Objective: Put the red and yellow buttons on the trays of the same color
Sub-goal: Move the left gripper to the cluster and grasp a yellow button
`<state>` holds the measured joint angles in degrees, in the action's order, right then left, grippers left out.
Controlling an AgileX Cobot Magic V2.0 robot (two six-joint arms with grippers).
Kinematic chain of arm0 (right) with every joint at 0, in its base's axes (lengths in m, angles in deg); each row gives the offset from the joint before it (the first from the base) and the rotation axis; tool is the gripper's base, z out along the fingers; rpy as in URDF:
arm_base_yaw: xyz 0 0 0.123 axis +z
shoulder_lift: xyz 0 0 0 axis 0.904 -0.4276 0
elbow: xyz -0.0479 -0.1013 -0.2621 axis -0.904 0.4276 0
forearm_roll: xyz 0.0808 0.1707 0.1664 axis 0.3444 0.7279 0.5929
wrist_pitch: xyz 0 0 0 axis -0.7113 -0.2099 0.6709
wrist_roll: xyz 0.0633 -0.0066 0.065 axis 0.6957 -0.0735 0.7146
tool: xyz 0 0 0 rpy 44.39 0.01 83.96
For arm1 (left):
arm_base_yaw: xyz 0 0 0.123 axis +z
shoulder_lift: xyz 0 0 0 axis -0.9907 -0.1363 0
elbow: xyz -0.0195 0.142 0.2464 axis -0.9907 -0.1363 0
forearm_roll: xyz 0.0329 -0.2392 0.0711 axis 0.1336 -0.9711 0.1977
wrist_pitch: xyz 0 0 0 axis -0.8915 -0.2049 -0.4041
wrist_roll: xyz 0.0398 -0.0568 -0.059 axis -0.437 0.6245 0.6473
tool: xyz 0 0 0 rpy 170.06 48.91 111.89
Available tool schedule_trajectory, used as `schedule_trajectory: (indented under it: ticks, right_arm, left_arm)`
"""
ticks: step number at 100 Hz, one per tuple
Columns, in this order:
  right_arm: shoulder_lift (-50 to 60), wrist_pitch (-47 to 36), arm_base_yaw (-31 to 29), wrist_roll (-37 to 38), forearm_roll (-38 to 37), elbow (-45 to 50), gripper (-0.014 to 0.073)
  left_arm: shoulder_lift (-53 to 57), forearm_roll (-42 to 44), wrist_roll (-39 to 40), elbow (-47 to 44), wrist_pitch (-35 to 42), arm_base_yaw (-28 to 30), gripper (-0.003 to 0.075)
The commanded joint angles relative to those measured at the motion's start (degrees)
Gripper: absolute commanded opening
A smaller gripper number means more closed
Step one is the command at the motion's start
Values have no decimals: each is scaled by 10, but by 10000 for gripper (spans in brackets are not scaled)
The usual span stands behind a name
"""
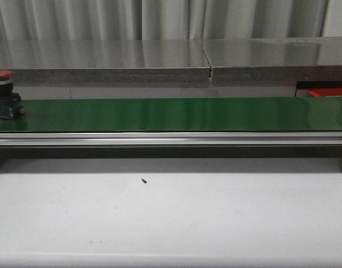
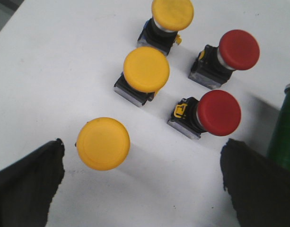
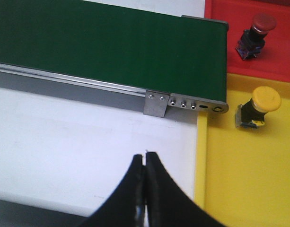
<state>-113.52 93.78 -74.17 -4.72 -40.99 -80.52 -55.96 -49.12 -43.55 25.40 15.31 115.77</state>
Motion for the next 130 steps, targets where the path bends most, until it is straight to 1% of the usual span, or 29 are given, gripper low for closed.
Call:
schedule_trajectory:
  ticks: [1, 52, 62, 69, 76, 83, 95, 100, 107, 111, 118, 130]
  right_arm:
    - [1, -32, 1, -3, 6, -15, -67]
    - [1, -32, 1, -3, 6, -15, -67]
    - [1, -32, 1, -3, 6, -15, -67]
    - [1, -32, 1, -3, 6, -15, -67]
    - [1, -32, 1, -3, 6, -15, -67]
    - [1, -32, 1, -3, 6, -15, -67]
    - [1, -32, 1, -3, 6, -15, -67]
    - [1, -32, 1, -3, 6, -15, -67]
    - [1, -32, 1, -3, 6, -15, -67]
    - [1, -32, 1, -3, 6, -15, -67]
    - [1, -32, 1, -3, 6, -15, -67]
    - [1, -32, 1, -3, 6, -15, -67]
  left_arm:
    - [17, -5, 2, 15, 30, -2, 627]
    - [-54, 2, 2, 15, 69, -2, 627]
    - [-59, 5, 2, 15, 73, -2, 596]
    - [-59, 5, 2, 15, 77, -2, 555]
    - [-59, 5, 2, 15, 82, -2, 492]
    - [-59, 5, 2, 15, 82, -2, 405]
    - [-58, -3, 2, 15, 81, -2, 214]
    - [-56, -9, 1, 15, 79, -2, 146]
    - [-46, -14, 0, 15, 79, -2, 71]
    - [-37, -14, 0, 15, 79, -2, 40]
    - [-20, -19, 0, 15, 79, -2, 10]
    - [21, -47, -5, 15, 73, -6, 1]
